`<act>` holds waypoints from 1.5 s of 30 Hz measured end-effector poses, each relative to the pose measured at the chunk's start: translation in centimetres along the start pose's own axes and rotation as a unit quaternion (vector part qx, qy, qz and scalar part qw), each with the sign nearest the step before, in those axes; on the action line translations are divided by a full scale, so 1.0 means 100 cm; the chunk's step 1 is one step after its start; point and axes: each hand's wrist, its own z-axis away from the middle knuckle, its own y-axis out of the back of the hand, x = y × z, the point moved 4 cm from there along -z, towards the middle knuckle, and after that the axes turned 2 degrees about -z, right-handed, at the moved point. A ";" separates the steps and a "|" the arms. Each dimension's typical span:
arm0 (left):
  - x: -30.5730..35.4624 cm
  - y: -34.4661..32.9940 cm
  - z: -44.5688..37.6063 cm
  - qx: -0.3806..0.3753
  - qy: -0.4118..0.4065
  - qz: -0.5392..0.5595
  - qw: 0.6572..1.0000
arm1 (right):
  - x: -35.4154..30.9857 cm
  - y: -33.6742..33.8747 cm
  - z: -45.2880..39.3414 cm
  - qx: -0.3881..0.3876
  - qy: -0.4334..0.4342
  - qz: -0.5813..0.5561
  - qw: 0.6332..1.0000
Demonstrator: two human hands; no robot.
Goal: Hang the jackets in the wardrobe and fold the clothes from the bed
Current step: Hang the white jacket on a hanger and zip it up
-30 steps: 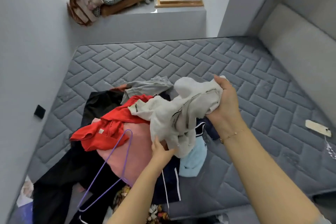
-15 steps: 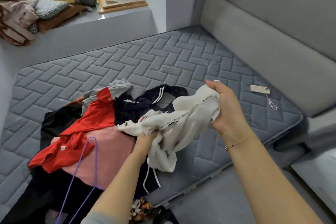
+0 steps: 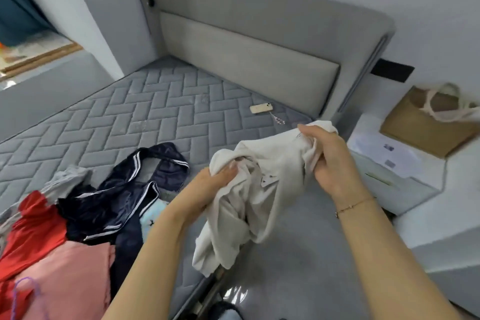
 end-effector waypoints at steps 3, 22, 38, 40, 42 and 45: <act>0.020 -0.051 -0.017 -0.104 -0.023 -0.017 0.994 | -0.021 0.040 0.012 0.054 0.042 0.093 0.993; 0.038 -0.243 -0.111 -0.416 -0.065 -0.327 0.846 | -0.111 0.270 0.194 0.578 0.243 0.292 0.722; 0.058 -0.554 -0.010 -0.510 -0.037 -0.208 0.834 | -0.125 0.489 0.354 0.659 0.204 0.192 0.698; 0.055 -0.600 0.006 -0.526 -0.004 -0.184 0.830 | -0.126 0.517 0.375 0.657 0.175 0.199 0.706; 0.051 -0.646 0.024 -0.533 0.006 -0.168 0.829 | -0.124 0.545 0.392 0.662 0.128 0.214 0.707; 0.045 -0.707 0.049 -0.566 -0.001 -0.143 0.812 | -0.118 0.581 0.408 0.684 0.060 0.243 0.686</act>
